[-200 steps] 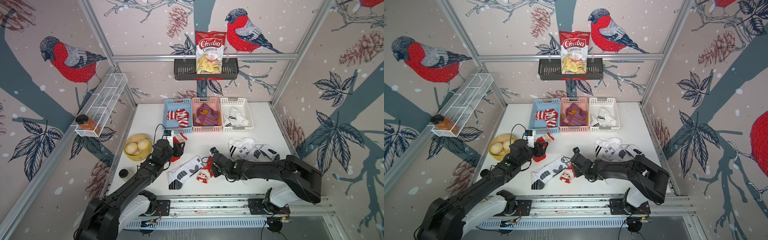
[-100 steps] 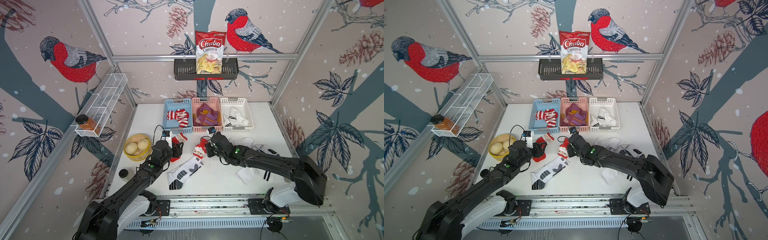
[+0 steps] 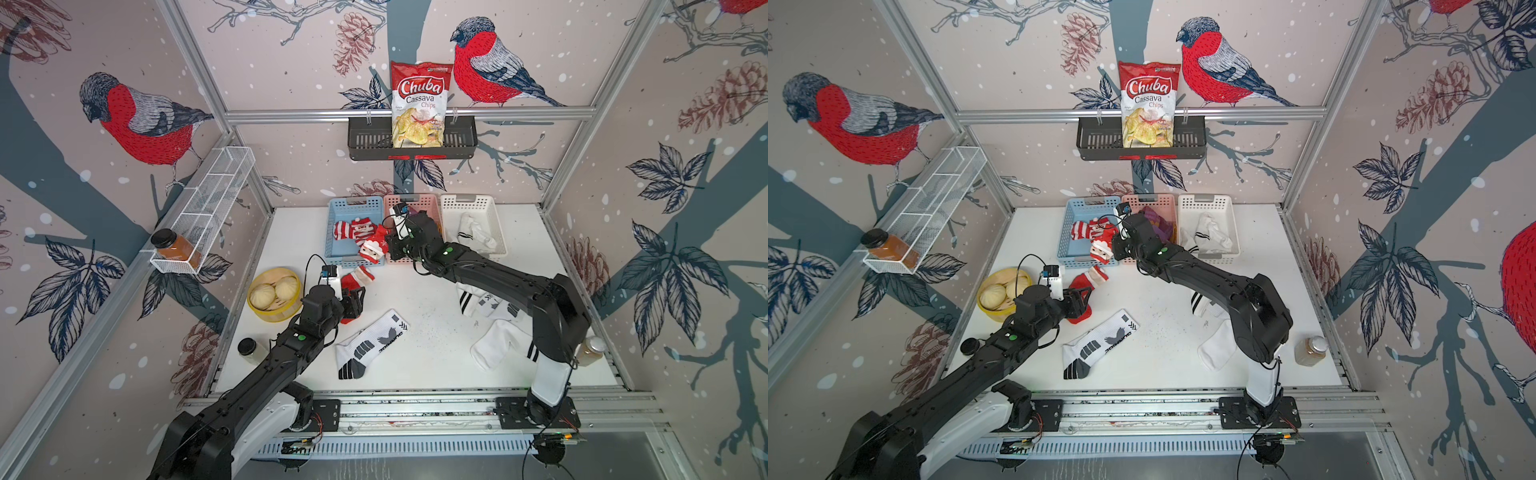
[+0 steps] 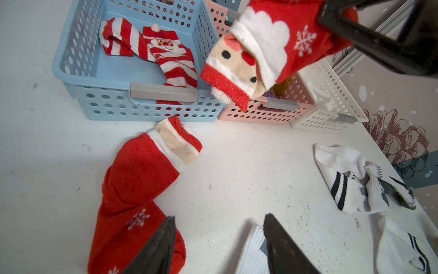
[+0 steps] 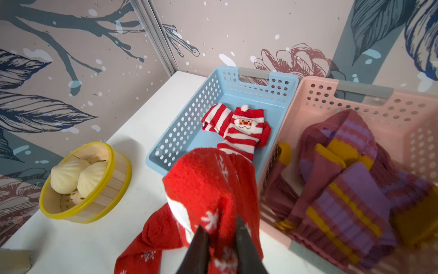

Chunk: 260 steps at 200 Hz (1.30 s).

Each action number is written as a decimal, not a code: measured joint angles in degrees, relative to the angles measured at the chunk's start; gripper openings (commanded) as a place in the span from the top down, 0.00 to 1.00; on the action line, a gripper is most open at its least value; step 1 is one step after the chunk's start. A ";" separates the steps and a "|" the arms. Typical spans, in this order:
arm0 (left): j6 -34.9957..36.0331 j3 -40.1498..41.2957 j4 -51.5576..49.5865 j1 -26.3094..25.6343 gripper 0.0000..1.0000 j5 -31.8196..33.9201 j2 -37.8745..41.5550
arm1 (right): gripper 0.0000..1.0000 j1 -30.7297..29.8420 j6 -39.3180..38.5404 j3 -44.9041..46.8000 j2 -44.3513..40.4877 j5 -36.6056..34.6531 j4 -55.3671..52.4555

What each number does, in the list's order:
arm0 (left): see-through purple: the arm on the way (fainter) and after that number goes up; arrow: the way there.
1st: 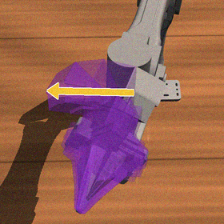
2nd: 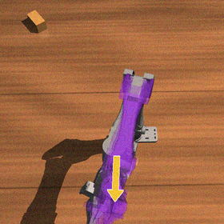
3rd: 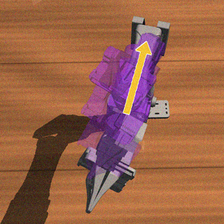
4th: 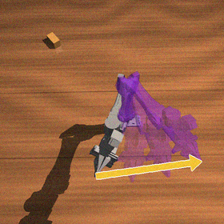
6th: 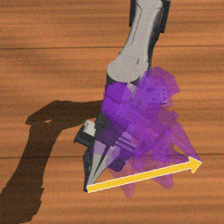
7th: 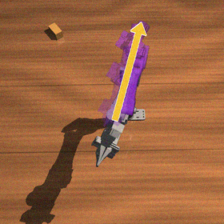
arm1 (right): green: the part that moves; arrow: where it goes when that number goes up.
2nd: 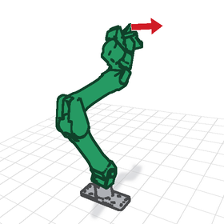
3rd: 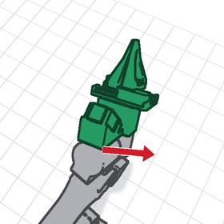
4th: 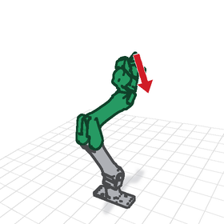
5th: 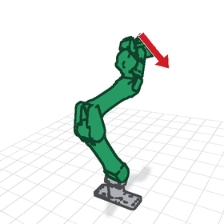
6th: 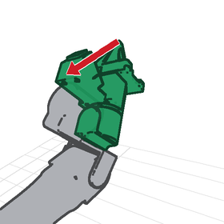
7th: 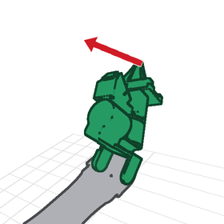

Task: Sort the socks into the basket by color
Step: Place the sock in the bin.

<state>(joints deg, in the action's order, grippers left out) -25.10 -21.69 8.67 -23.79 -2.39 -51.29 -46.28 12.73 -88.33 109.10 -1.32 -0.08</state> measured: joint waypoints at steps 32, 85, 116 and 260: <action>-0.02 0.04 -0.26 0.00 0.40 0.57 1.75 | 0.79 2.10 -0.79 -9.14 7.63 5.22 -0.09; -0.17 0.57 -0.37 0.00 0.40 0.94 2.84 | 0.78 3.13 -0.57 -24.74 20.83 12.09 -2.19; -0.39 0.79 -0.61 0.00 0.39 1.11 3.52 | 0.68 3.69 0.63 -30.95 26.36 13.53 -4.76; -0.55 0.90 -2.03 0.00 0.39 2.43 2.60 | 0.56 5.79 3.76 -6.82 7.23 13.25 -0.09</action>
<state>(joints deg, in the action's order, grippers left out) -25.65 -20.80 6.63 -23.79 0.03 -48.69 -40.49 16.49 -95.15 116.33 11.92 -0.16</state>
